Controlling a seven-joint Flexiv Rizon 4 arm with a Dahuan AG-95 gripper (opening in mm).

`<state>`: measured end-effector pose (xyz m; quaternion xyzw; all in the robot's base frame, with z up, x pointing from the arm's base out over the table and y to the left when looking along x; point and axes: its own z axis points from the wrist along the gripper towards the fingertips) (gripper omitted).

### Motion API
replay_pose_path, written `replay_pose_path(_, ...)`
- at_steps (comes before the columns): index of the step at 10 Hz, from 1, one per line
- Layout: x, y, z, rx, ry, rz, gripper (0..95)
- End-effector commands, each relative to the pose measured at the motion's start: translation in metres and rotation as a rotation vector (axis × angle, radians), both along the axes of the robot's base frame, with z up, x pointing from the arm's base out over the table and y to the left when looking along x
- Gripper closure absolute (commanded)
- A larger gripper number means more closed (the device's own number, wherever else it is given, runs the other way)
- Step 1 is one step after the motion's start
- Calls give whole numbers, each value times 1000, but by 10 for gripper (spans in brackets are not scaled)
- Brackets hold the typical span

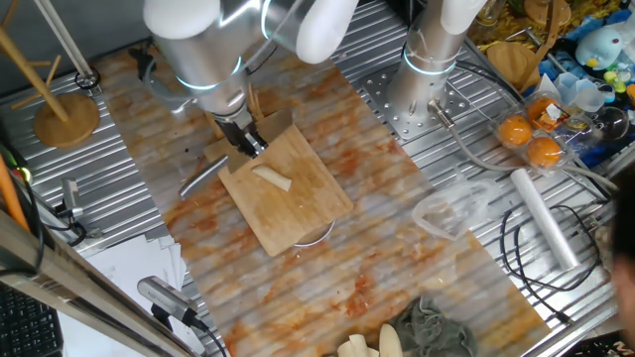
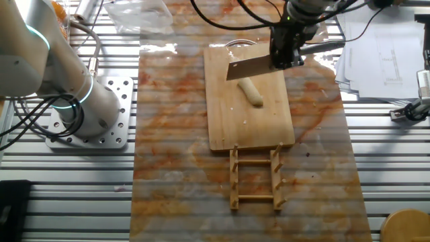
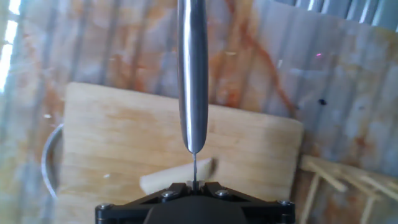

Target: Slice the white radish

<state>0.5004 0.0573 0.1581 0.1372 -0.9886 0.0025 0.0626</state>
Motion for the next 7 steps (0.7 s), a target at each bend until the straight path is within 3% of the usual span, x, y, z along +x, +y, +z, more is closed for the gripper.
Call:
replay_pose_path(1, -5, 9, -8, 28, -15, 51, 950)
replay_pose_path(4, -15, 15, -25, 47, -10, 34, 950)
replay_pose_path(6, -25, 20, -38, 81, 5, 21, 950)
replay_pose_path(7, -30, 23, -37, 75, 24, 31, 950)
